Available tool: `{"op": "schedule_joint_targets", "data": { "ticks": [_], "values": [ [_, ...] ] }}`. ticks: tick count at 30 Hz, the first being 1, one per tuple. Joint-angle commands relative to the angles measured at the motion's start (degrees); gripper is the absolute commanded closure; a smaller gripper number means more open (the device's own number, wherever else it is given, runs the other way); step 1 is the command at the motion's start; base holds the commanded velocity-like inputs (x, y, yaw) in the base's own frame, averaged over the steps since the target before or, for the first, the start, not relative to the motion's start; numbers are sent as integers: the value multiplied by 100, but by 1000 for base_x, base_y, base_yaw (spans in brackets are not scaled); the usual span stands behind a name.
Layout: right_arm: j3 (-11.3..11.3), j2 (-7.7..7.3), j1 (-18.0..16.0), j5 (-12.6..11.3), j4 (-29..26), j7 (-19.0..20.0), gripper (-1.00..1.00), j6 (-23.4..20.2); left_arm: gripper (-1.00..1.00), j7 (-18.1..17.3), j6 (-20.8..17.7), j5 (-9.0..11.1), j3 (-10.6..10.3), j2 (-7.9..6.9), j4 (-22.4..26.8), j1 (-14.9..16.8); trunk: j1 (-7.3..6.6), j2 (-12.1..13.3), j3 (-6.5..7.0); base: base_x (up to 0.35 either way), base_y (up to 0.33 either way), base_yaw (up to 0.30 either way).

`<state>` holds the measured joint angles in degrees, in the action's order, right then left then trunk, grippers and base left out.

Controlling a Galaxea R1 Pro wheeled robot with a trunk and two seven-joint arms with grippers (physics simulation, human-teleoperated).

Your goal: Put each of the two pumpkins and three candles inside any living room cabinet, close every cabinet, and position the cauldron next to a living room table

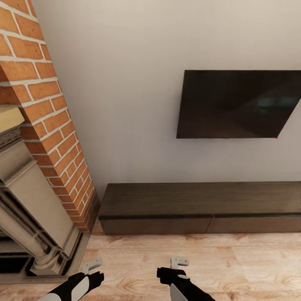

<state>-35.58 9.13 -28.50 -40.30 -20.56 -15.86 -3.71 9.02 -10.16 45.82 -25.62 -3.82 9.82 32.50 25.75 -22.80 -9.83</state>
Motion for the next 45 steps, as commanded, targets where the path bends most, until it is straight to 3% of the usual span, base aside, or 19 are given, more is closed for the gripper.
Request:
{"op": "schedule_joint_targets", "data": {
  "ticks": [1,11,15,18,21,24,27,31,34,38,39,40,45],
  "values": [
    [-47,-6,-6,-28,-14,-49,-100,-26,-100,27,-30,50,-48,-5,19,1,3,-12,-12,0,0,-1],
    [-44,-8,-6,-30,-10,-45,-100,-22,-100,-34,-53,68,-48,-35,36,3,3,-12,-12,0,0,0],
    [-32,-8,-6,-42,-9,-41,-100,-15,-100,-52,-252,89,-44,-101,142,26,3,-12,-12,0,0,0],
    [-23,-8,-6,-54,-5,-40,-100,36,-100,-56,-1196,120,-6,-290,675,53,3,-12,-12,0,0,0],
    [-18,-8,-6,-141,-2,-35,-100,76,-100,-51,-2193,176,120,-647,1726,57,3,-12,-12,0,0,0],
    [-18,-8,-6,-259,-1,-24,-100,87,-100,-50,-2627,327,304,-852,2265,55,3,-12,-12,0,0,0],
    [-16,-8,-6,-324,7,50,-100,89,-100,-49,-3025,487,475,-958,2491,58,3,-12,-12,0,0,0],
    [-13,-8,-6,-350,69,250,-100,94,-100,-49,-3631,579,854,-1076,3056,57,3,-12,-12,0,0,0],
    [-11,-8,-6,-354,136,321,-100,97,-100,-51,-4238,605,1295,-1114,3573,19,3,-12,-12,0,0,0],
    [-11,-8,-6,-355,163,340,-100,105,-100,-56,-4558,732,1572,-1123,3751,6,3,-12,-12,0,0,0],
    [-11,-8,-8,-355,167,342,-100,110,-100,-56,-4602,826,1612,-1128,3773,4,3,-12,-12,0,0,0],
    [-11,-12,-7,-360,172,345,-100,158,-100,-56,-4653,1052,1655,-1139,3803,6,3,-12,-12,0,0,0],
    [-10,-16,-6,-364,175,346,-100,246,-100,-64,-4694,1380,1682,-1146,3831,4,3,-12,-12,0,0,0]
  ]
}}
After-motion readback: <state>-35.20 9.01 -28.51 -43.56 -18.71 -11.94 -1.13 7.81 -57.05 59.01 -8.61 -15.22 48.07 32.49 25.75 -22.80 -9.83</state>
